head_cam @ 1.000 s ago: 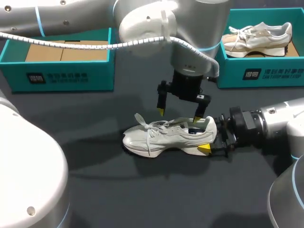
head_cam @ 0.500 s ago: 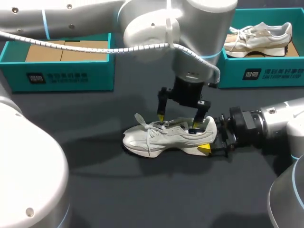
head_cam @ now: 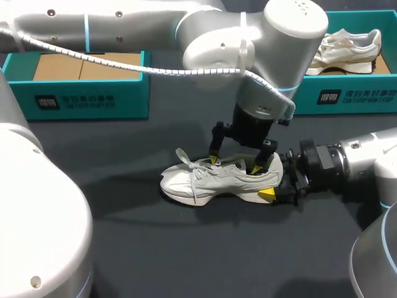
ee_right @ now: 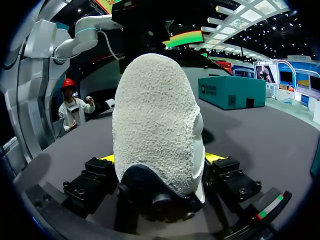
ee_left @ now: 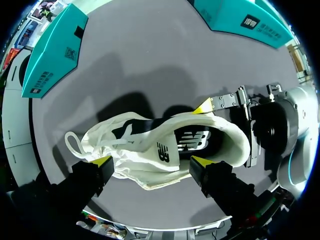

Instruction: Take the shoe out of the shoebox, open the shoe tongue, remove and reinsert the insole, then place the shoe into the shoebox

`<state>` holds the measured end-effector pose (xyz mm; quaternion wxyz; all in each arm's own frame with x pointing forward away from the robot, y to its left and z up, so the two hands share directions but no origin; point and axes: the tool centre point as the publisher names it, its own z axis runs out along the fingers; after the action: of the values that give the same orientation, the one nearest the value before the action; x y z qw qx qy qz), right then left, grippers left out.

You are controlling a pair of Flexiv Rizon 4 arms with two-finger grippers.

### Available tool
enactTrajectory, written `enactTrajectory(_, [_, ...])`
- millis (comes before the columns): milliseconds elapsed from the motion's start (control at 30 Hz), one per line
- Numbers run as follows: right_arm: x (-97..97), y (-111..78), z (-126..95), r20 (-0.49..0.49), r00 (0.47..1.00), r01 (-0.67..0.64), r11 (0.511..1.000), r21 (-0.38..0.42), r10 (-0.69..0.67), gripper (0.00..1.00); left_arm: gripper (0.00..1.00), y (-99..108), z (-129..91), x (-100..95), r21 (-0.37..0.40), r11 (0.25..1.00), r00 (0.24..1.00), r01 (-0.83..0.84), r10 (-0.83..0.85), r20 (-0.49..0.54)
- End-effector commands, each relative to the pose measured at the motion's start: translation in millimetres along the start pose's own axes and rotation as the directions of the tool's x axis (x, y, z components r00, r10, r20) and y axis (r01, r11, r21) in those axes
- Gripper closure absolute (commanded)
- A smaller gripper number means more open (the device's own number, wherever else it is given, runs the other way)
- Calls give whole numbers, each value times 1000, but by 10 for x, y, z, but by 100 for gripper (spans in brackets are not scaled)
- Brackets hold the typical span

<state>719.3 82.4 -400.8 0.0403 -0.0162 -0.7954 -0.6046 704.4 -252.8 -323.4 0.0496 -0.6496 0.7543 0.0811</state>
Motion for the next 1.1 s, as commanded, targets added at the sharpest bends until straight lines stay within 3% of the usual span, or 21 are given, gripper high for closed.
enactTrajectory(33, [5,0,-3,0,1000,0,1000,2,0,100,0,-8,40,-15,-2,1000,1000,3,-3,6])
enactTrajectory(1100, [5,0,-3,0,1000,0,1000,2,0,100,0,-77,253,-18,-3,998,987,68,-67,145])
